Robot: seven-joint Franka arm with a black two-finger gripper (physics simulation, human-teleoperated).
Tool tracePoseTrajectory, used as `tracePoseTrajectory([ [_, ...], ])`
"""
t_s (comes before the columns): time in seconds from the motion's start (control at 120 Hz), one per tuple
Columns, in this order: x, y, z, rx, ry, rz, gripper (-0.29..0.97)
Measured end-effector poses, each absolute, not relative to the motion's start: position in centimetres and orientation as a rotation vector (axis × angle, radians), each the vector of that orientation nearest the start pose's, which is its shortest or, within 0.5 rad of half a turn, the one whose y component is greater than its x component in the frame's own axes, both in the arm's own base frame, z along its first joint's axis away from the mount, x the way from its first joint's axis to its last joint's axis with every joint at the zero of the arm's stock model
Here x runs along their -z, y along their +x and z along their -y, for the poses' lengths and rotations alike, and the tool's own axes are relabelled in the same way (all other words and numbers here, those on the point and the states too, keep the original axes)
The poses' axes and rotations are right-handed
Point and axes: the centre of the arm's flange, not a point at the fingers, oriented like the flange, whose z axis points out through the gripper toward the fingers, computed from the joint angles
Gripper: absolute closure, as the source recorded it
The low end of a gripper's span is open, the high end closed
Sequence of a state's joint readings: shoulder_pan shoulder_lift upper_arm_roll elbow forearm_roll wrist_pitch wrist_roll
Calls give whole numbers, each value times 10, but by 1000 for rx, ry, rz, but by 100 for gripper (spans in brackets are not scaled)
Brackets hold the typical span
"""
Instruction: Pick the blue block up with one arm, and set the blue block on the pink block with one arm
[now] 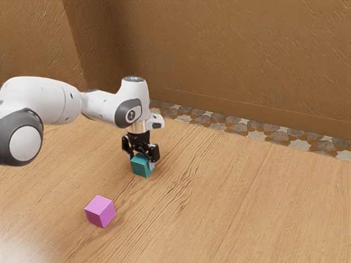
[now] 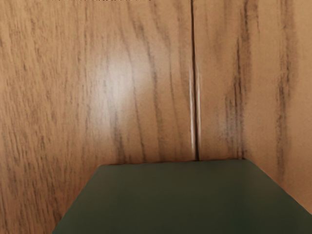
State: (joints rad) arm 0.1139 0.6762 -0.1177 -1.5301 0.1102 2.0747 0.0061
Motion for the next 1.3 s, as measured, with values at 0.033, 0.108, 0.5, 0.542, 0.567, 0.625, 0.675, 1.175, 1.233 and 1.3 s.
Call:
tracePoseTrajectory([
  [0.033,-250,694,-15,-192,-3117,-74,0],
  [0.108,-251,695,-15,-176,-3117,-74,0],
  [0.5,-262,698,-13,-136,-3118,-74,23],
  [0.542,-262,698,-11,-136,-3118,-78,25],
  [0.567,-262,698,-9,-136,-3117,-82,26],
  [0.625,-262,698,-7,-136,-3117,-86,28],
  [0.675,-263,698,-7,-133,-3116,-87,29],
  [1.175,-332,583,-8,-201,-3068,-82,31],
  [1.233,-338,562,-7,-209,-3061,-83,31],
  [1.3,-344,540,-3,-216,-3053,-89,31],
])
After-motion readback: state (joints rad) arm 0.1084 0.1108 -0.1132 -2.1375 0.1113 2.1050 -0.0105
